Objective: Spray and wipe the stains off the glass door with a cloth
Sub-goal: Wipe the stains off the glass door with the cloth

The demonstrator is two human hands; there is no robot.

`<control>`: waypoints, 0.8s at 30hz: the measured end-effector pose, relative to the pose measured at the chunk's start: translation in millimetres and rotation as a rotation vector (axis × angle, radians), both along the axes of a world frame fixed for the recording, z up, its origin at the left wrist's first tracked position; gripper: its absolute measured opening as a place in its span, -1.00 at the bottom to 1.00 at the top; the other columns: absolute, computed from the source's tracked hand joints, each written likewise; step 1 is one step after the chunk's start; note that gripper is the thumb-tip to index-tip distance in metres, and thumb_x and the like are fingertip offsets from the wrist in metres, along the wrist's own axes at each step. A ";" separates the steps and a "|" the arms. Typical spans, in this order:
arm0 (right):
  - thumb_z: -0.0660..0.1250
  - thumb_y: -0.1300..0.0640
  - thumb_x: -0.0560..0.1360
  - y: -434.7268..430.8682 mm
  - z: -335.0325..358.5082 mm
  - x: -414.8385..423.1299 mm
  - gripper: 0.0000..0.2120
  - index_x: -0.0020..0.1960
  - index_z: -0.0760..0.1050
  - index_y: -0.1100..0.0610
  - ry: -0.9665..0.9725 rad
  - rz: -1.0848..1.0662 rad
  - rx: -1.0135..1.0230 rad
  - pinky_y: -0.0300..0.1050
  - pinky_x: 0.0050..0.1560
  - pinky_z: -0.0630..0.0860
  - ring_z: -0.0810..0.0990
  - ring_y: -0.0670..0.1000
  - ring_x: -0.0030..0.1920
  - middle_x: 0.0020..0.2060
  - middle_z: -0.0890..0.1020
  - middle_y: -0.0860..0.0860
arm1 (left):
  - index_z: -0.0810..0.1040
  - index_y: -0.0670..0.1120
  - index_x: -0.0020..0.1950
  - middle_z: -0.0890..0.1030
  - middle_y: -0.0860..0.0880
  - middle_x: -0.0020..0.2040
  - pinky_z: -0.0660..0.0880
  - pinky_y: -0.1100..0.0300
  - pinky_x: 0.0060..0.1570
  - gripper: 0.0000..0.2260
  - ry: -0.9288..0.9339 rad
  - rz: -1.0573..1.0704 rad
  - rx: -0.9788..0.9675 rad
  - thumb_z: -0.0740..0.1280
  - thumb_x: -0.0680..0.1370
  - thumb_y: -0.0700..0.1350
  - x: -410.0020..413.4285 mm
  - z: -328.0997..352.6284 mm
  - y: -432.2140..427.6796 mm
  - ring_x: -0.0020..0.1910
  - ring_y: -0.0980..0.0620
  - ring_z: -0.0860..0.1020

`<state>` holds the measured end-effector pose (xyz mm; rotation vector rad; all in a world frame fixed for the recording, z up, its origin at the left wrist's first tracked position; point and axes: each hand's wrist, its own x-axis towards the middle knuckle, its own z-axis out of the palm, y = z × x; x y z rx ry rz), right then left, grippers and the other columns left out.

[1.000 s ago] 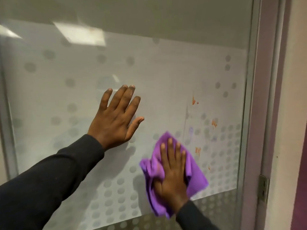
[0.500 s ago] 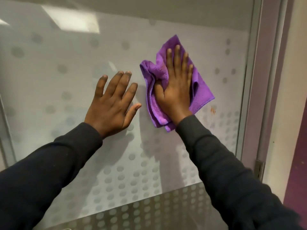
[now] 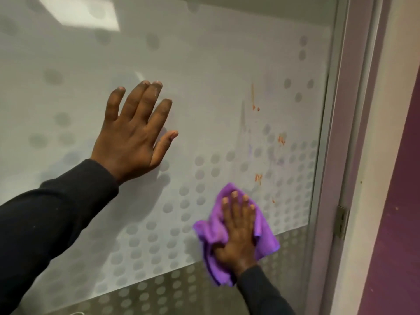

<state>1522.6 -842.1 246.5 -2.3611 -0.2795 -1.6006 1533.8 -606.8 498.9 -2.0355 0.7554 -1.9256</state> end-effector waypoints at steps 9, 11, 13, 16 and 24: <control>0.17 -0.19 0.54 -177.1 14.6 14.5 -0.23 0.63 0.03 0.10 -0.056 -0.138 0.961 0.28 0.56 0.15 0.16 0.20 0.60 0.60 0.19 0.16 | 0.35 -0.20 0.45 0.28 -0.26 0.53 0.09 -0.21 0.46 -0.47 0.037 -0.029 -0.016 0.04 0.67 0.15 -1.3 -1.2 -0.9 0.52 -0.25 0.22; 0.15 -0.19 0.52 -165.1 19.1 19.4 -0.17 0.63 -0.02 0.18 -0.028 -0.171 1.031 0.28 0.57 0.10 0.09 0.24 0.61 0.62 0.12 0.19 | 0.34 -0.20 0.46 0.28 -0.27 0.53 0.08 -0.21 0.46 -0.47 0.044 -0.035 -0.015 0.04 0.66 0.15 -1.4 -1.0 -0.7 0.52 -0.25 0.22; 0.12 -0.19 0.50 -128.3 30.2 20.6 -0.15 0.62 -0.04 0.24 -0.045 -0.178 1.071 0.28 0.58 0.06 0.05 0.24 0.62 0.62 0.07 0.19 | 0.34 -0.21 0.46 0.28 -0.27 0.53 0.07 -0.21 0.46 -0.47 0.042 -0.039 -0.017 0.04 0.66 0.15 -1.6 -1.0 -0.7 0.52 -0.25 0.22; 0.14 -0.17 0.51 -40.0 31.8 12.0 -0.17 0.62 0.03 0.27 -0.127 -0.154 0.922 0.28 0.57 0.06 0.06 0.20 0.63 0.62 0.10 0.18 | 0.33 -0.21 0.45 0.28 -0.28 0.52 0.07 -0.20 0.46 -0.46 0.049 -0.048 -0.016 0.03 0.66 0.16 -1.7 -0.9 -1.0 0.52 -0.26 0.22; 0.23 -0.33 0.37 83.6 -31.2 -4.2 0.04 0.66 -0.15 0.06 0.058 -0.063 0.059 0.28 0.58 -0.19 -0.13 0.26 0.63 0.65 -0.13 0.09 | 0.30 -0.20 0.46 0.24 -0.26 0.54 0.04 -0.20 0.46 -0.45 0.107 -0.050 -0.025 0.01 0.65 0.17 -4.6 -1.0 -1.0 0.53 -0.25 0.17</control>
